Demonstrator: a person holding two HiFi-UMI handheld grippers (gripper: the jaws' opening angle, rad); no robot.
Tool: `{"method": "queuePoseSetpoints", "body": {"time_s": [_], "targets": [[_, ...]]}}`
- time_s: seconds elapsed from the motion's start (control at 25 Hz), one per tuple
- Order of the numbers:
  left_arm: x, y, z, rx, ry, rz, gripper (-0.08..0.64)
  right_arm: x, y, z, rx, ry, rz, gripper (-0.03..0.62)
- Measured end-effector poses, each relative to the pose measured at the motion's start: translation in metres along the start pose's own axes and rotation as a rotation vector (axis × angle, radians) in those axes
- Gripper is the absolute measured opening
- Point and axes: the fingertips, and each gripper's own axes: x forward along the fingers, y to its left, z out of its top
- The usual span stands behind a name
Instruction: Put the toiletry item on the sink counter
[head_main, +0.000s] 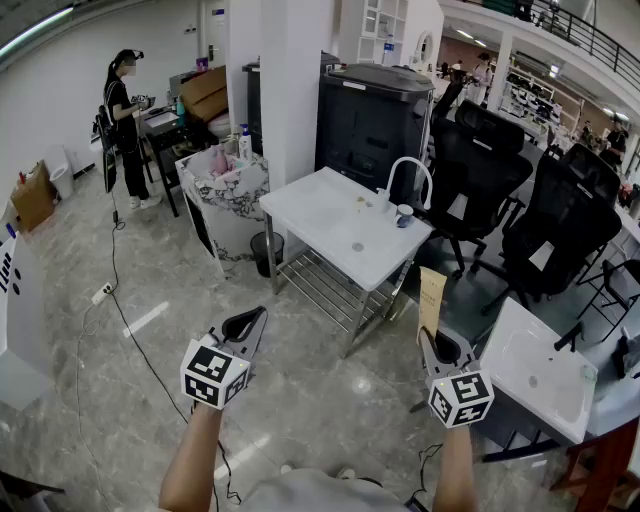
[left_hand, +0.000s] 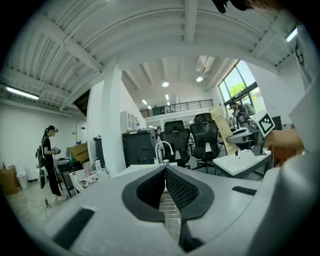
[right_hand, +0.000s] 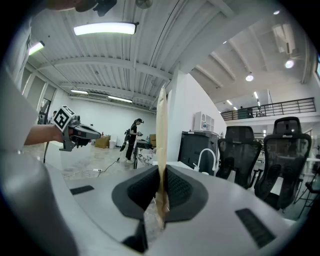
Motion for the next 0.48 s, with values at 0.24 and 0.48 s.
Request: {"method": "queuePoseSetpoints", "body": {"time_s": [0.24,0.48], "targets": [[-0.007,0.026,-0.001,0.030,-0.005,0.006,0.011,0.016,0.020,0.017,0.050,-0.053,0.006,0.028],[-0.025,0.059,-0.012,0.013,-0.002,0.009,0.011,0.026,0.046,0.030,0.165,-0.117,0.014,0.028]]}}
